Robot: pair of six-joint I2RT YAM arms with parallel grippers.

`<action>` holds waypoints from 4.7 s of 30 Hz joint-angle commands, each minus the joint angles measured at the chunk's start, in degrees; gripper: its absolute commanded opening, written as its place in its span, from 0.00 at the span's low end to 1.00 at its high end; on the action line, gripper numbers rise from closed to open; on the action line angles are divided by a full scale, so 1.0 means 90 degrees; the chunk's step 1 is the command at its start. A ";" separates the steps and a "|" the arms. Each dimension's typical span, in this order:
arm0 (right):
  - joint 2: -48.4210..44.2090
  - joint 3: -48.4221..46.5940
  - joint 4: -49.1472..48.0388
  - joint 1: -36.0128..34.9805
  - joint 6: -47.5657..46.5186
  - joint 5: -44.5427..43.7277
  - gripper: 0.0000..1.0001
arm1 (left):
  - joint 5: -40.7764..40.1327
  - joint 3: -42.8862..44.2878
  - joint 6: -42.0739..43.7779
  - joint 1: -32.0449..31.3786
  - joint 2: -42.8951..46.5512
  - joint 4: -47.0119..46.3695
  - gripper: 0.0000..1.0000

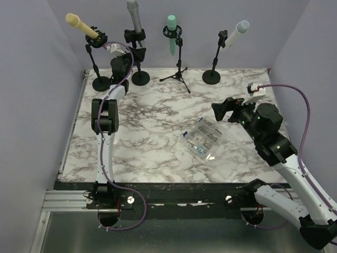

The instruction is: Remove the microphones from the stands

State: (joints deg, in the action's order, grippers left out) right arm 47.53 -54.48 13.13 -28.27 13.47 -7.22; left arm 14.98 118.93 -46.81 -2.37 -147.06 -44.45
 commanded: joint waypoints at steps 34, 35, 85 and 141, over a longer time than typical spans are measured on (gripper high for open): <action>-0.0239 0.0274 -0.0147 0.0033 0.0271 0.0266 1.00 | -0.0258 -0.5341 0.2595 -0.0787 0.3599 -0.1317 0.00; -0.0233 0.0300 -0.0140 0.0030 0.0302 0.0302 1.00 | -0.0349 -0.5607 0.2706 -0.0837 0.3792 -0.1329 0.00; 0.1113 0.0092 0.0231 -0.2350 0.1367 0.1331 1.00 | -0.4751 -1.2344 0.3839 -0.5704 1.0840 0.0425 0.11; 0.5684 -0.4722 -0.2044 -0.5563 -0.3095 -0.7419 0.82 | -0.4219 -0.9871 0.2173 -0.5703 1.5417 0.6904 0.97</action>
State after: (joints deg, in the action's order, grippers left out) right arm 96.88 -96.49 -0.43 -79.02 -11.16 -72.64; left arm -24.73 25.61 -28.49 -53.39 -6.33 15.70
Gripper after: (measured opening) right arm 0.829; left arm 0.939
